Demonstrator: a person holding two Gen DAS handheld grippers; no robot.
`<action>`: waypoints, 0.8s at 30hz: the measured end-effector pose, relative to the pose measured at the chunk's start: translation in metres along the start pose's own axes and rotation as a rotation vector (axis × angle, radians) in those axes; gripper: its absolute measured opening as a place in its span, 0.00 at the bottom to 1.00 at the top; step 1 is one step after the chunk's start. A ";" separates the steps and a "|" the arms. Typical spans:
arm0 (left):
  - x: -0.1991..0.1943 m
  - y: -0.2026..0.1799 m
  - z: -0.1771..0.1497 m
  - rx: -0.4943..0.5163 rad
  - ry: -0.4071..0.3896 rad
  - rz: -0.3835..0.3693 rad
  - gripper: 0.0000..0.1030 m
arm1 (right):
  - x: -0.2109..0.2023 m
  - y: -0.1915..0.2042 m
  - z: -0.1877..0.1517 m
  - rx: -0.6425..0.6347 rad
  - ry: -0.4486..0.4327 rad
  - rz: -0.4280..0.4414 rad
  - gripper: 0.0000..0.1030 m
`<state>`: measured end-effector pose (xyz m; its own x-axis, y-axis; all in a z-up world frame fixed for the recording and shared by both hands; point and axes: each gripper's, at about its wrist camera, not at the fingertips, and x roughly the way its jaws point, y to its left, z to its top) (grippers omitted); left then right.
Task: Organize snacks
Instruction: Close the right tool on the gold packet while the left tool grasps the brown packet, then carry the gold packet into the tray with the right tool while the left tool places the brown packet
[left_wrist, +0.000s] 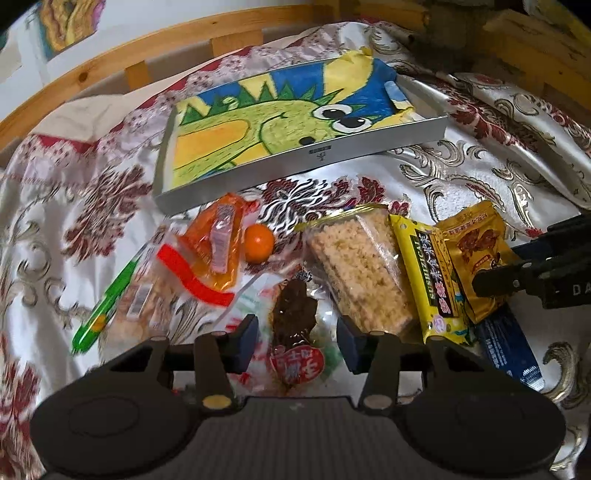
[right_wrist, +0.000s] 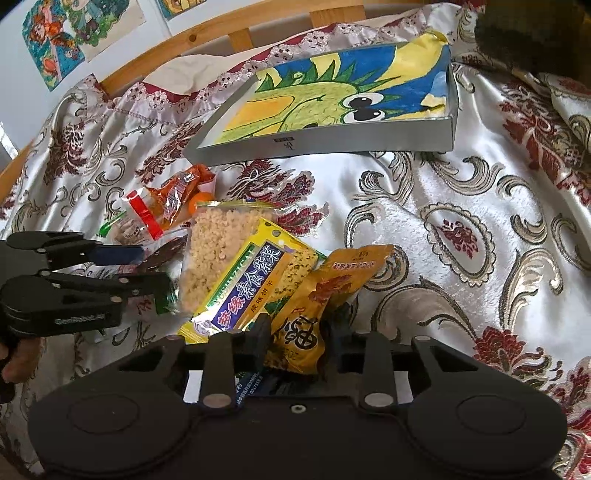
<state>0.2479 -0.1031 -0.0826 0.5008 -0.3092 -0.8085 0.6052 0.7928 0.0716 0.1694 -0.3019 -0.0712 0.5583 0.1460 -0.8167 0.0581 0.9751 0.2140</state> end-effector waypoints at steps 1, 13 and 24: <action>-0.003 0.000 -0.001 -0.017 0.008 0.001 0.49 | -0.002 0.002 -0.001 -0.019 -0.002 -0.009 0.31; -0.039 -0.013 -0.020 -0.209 0.023 0.005 0.48 | -0.019 0.024 -0.014 -0.162 -0.041 -0.012 0.27; -0.050 -0.017 -0.022 -0.252 -0.020 0.000 0.48 | -0.037 0.046 -0.028 -0.300 -0.124 -0.106 0.26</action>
<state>0.1991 -0.0896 -0.0561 0.5141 -0.3177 -0.7967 0.4330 0.8979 -0.0787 0.1285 -0.2573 -0.0459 0.6600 0.0382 -0.7503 -0.1148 0.9921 -0.0505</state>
